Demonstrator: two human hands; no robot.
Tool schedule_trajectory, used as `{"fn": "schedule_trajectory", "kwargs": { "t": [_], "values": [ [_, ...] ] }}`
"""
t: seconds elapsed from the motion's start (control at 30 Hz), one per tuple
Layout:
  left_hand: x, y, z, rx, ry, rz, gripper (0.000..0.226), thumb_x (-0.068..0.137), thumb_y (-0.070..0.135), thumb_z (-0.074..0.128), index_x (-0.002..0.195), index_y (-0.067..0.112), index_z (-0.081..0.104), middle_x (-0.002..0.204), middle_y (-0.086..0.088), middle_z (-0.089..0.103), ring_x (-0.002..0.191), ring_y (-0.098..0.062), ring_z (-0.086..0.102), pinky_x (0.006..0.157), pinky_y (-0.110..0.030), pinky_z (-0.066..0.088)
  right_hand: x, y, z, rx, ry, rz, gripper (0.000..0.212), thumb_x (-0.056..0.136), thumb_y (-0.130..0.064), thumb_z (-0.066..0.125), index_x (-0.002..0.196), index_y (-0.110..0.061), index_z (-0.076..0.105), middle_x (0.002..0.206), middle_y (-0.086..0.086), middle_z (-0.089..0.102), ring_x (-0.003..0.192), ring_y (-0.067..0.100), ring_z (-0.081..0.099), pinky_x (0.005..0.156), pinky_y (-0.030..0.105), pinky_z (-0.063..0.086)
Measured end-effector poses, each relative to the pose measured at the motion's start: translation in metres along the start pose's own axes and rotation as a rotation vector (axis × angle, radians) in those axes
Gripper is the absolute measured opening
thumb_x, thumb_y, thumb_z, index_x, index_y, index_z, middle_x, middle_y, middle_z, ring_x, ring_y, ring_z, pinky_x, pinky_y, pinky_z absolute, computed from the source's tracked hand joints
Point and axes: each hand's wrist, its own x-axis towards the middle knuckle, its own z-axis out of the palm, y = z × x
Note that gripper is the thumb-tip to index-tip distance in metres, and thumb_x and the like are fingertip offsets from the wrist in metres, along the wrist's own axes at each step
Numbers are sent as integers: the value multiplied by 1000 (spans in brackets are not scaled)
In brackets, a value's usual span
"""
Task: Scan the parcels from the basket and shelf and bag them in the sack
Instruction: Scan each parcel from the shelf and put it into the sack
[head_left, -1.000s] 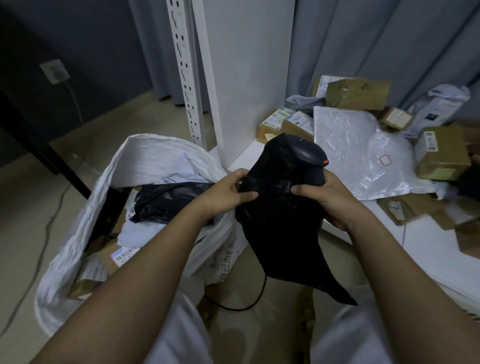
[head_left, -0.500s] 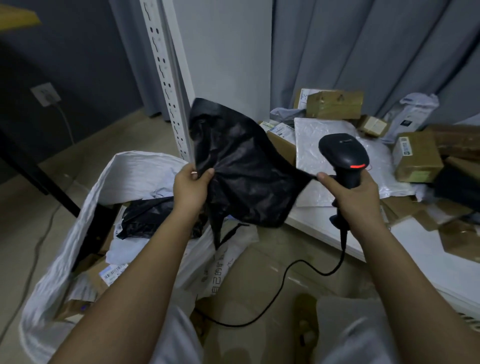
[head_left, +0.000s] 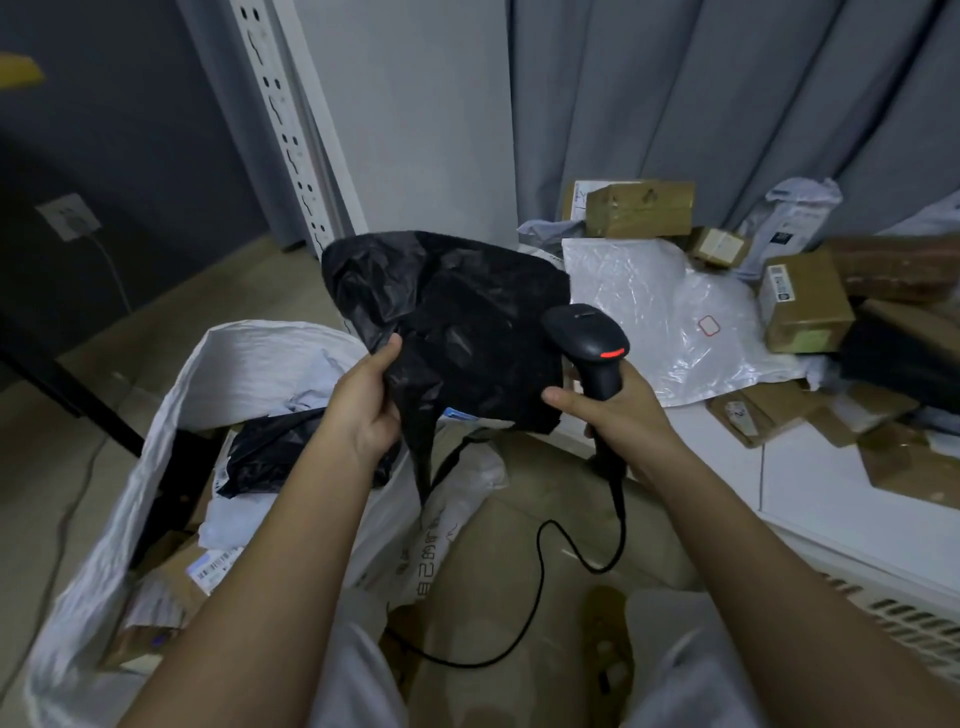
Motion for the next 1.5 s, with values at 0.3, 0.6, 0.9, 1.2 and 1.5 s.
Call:
{"fn": "schedule_trajectory", "kwargs": {
  "t": [0.3, 0.6, 0.9, 1.2, 1.5],
  "values": [
    [3, 11, -15, -40, 86, -121, 35, 98, 30, 52, 120, 5, 62, 119, -14, 66, 102, -27, 65, 92, -40, 50, 5, 10, 30, 25, -54, 51, 54, 70, -2, 84, 116, -12, 58, 89, 1, 67, 67, 11, 61, 55, 22, 50],
    [-1, 2, -30, 1244, 121, 631, 54, 85, 66, 52, 134, 45, 47, 158, 8, 21, 146, -13, 14, 120, -46, 6, 11, -15, 25, 91, 26, -38, 33, 77, 0, 77, 100, -13, 57, 76, 0, 64, 48, 3, 56, 50, 19, 46],
    [-17, -11, -21, 1284, -431, 251, 21, 72, 40, 79, 89, 32, 70, 87, 14, 70, 86, -1, 64, 81, -22, 50, 9, -12, 21, 79, 138, -48, 32, 77, 2, 76, 85, -20, 55, 74, 1, 61, 45, 1, 55, 47, 17, 46],
    [-10, -5, -16, 1435, 36, 960, 16, 96, 26, 50, 91, 20, 63, 88, 2, 66, 86, -22, 59, 78, -37, 47, 11, -16, 6, 87, 227, -83, 35, 77, -6, 79, 101, -17, 56, 80, -4, 64, 56, 5, 58, 57, 23, 47],
    [-7, -20, 3, 1548, -243, 944, 14, 98, 19, 48, 99, 15, 62, 96, -2, 68, 90, -24, 61, 78, -40, 49, 12, -8, -13, -126, 144, -228, 60, 67, -18, 88, 117, -23, 55, 109, -6, 68, 101, 3, 63, 80, 15, 51]
  ]
}}
